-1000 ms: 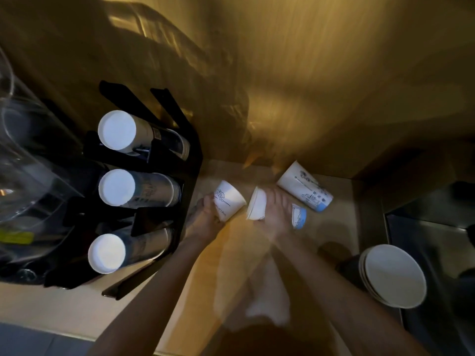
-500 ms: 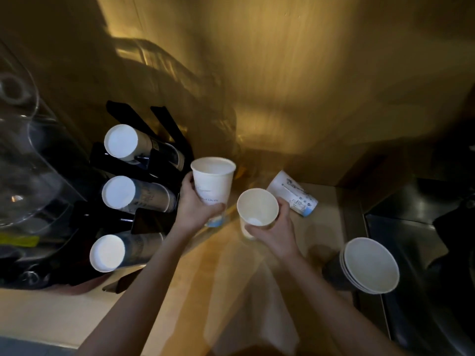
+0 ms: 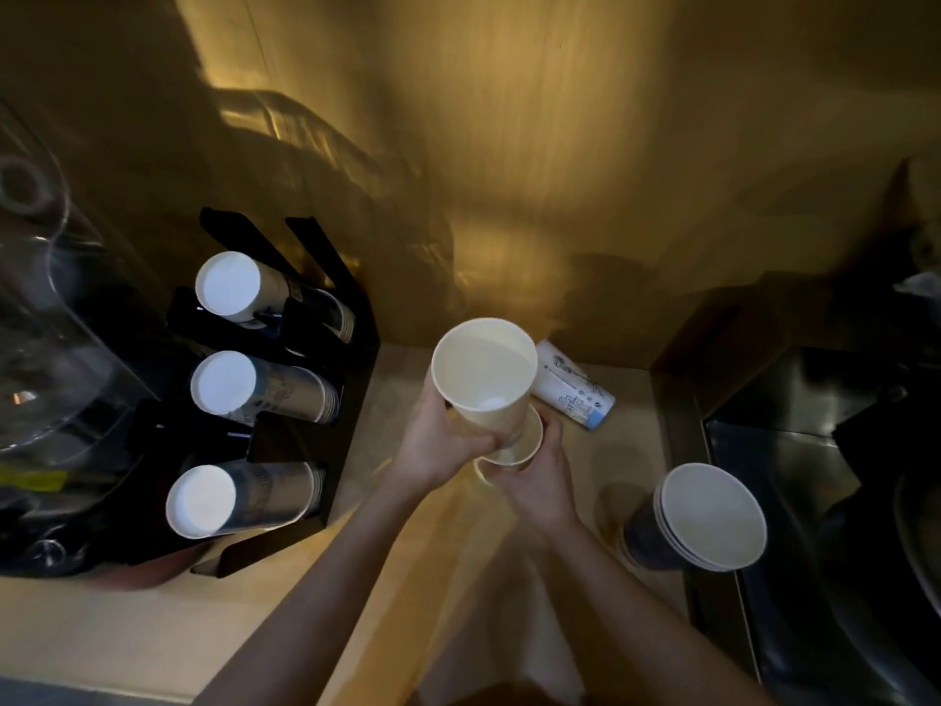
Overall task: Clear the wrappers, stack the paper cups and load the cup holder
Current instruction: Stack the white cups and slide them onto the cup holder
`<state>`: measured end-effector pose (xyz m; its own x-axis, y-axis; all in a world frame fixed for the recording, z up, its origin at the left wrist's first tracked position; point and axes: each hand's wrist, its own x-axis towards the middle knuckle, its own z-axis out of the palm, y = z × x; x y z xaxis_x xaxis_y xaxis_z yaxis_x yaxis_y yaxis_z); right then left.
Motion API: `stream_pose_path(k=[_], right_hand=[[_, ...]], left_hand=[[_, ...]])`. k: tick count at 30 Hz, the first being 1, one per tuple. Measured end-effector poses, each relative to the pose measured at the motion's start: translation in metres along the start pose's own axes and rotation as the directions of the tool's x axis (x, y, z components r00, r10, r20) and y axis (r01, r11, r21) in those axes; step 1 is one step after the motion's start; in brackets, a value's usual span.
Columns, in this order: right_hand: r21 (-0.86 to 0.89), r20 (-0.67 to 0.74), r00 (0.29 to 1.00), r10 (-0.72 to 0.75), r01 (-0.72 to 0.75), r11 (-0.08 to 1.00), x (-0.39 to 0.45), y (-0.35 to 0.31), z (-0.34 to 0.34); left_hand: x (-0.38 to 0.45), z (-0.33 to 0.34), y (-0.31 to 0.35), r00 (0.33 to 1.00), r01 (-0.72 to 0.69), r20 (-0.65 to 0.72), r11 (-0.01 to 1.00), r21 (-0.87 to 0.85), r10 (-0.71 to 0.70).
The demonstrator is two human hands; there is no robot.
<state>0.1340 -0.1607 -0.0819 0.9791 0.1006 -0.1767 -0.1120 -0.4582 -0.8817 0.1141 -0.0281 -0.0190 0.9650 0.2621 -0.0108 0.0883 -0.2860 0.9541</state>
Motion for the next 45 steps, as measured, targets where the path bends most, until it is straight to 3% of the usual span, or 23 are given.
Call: stream_pose_path(k=[5, 13, 20, 24, 27, 29, 33, 36, 41, 45], right_hand=[[-0.023, 0.066, 0.998, -0.002, 0.004, 1.000, 0.004, -0.008, 0.001], [-0.063, 0.072, 0.997, 0.003, 0.001, 0.998, 0.011, -0.007, -0.004], [-0.192, 0.149, 0.988, 0.032, -0.003, 0.981, 0.014, -0.010, -0.010], [-0.328, 0.286, 0.958, 0.020, 0.079, 0.941, 0.024, -0.019, -0.026], [-0.402, 0.508, 0.861, 0.033, 0.203, 0.893, 0.035, -0.043, -0.055], [-0.482, 0.563, 0.822, 0.085, 0.243, 0.842, 0.045, -0.061, -0.070], [-0.516, 0.365, 0.930, -0.039, 0.237, 0.823, 0.090, -0.069, -0.070], [-0.516, 0.246, 0.966, -0.078, 0.198, 0.833, 0.126, -0.057, -0.058], [-0.650, 0.273, 0.953, 0.128, 0.085, 0.755, 0.159, -0.030, -0.037], [-0.718, 0.327, 0.932, 0.157, 0.136, 0.683, 0.160, -0.011, -0.030]], left_hand=[[-0.005, 0.007, -0.020, 1.000, 0.019, -0.002, 1.000, 0.008, -0.019], [-0.004, 0.018, -0.034, 0.987, 0.106, 0.119, 0.993, 0.049, -0.111], [0.001, 0.026, -0.039, 0.990, 0.049, 0.118, 0.970, 0.238, -0.078], [0.002, 0.024, -0.042, 0.990, 0.015, 0.132, 0.957, 0.290, -0.055], [0.003, 0.024, -0.045, 0.992, 0.004, 0.123, 0.957, 0.292, -0.042], [0.003, 0.024, -0.047, 0.993, -0.013, 0.118, 0.954, 0.299, -0.023], [0.002, 0.025, -0.049, 0.993, -0.034, 0.114, 0.950, 0.311, -0.002], [0.003, 0.024, -0.048, 0.993, -0.014, 0.114, 0.957, 0.290, -0.020], [0.003, 0.024, -0.050, 0.993, 0.012, 0.108, 0.970, 0.245, -0.039], [0.003, 0.024, -0.051, 0.994, 0.007, 0.108, 0.966, 0.257, -0.036]])
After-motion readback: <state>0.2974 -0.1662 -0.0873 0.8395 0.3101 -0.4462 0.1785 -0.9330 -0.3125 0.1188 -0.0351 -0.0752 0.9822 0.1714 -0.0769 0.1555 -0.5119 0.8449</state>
